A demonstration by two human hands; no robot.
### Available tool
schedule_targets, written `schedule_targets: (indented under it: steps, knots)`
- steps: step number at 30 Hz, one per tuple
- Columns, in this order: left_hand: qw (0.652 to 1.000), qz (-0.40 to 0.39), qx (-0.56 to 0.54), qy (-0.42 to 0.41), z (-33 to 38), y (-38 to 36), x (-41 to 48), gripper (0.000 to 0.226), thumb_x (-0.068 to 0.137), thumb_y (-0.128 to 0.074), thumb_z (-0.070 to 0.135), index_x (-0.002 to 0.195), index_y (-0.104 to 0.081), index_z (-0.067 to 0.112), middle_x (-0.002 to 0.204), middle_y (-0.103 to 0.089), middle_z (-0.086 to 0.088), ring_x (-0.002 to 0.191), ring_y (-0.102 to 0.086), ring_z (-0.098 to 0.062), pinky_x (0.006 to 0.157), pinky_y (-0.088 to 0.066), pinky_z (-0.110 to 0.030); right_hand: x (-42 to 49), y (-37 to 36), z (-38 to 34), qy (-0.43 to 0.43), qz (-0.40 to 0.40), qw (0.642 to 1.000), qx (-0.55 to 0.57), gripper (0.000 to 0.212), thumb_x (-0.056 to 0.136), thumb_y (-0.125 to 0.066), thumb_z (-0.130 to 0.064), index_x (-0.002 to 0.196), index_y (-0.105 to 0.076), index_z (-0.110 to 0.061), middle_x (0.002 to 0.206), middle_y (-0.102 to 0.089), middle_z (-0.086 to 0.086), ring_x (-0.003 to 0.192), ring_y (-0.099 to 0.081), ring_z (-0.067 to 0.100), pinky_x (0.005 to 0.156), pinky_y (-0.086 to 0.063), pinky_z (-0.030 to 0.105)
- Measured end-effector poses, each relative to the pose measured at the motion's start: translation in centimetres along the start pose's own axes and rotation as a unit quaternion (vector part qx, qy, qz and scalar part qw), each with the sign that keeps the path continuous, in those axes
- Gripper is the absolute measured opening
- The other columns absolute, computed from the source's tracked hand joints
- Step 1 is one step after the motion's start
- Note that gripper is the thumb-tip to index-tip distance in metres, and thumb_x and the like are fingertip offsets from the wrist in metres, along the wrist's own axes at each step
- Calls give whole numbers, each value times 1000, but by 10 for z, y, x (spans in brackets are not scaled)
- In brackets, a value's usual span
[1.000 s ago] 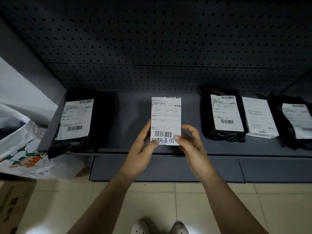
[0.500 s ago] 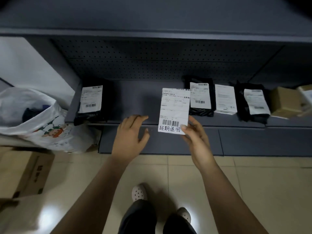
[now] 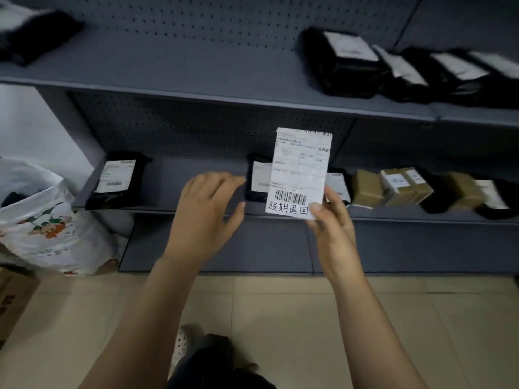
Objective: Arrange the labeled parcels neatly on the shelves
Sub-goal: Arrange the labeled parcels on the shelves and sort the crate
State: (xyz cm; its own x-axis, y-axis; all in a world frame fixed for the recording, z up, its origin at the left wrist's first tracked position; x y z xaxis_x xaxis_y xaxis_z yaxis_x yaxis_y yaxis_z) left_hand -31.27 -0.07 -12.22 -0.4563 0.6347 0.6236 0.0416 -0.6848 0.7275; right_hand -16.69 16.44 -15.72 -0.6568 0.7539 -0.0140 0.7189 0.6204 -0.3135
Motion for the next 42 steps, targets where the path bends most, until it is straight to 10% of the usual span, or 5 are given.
schedule_targets:
  steps: [19, 26, 42]
  knots:
    - [958, 120, -130, -224, 150, 33, 150, 31, 87, -68, 18, 116, -66, 9, 108, -62, -6, 104, -53, -25, 95, -37, -36, -16, 66, -189, 259, 91, 962, 8, 81, 73, -66, -29, 144, -37, -2, 122, -58, 12, 91, -63, 10, 74, -51, 20]
    - [930, 101, -208, -286, 148, 11, 189, 30, 87, -67, 18, 116, -66, 9, 108, -63, -7, 104, -56, -26, 95, -40, -40, -11, 69, -189, 289, 204, 935, -11, 79, 75, -66, -29, 144, -38, -2, 134, -55, 18, 120, -55, 31, 95, -49, 37]
    - [867, -174, -344, -316, 186, -143, 145, 39, 83, -60, 30, 119, -62, 15, 110, -60, -1, 106, -48, -19, 94, -34, -33, -79, 136, -69, 128, 488, 863, 31, 78, 66, -65, -44, 135, -52, -11, 119, -69, 7, 107, -63, 15, 93, -45, 35]
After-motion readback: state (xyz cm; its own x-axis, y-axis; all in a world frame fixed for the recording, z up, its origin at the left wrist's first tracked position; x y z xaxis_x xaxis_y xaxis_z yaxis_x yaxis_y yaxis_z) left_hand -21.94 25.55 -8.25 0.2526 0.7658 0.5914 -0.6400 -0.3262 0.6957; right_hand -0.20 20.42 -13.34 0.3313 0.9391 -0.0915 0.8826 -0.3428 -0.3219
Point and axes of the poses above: each hand's wrist, its own x-axis towards the middle knuckle, its own y-axis out of the back of the hand, z = x × y, the point moved 4 cm from there along x, towards the middle knuckle
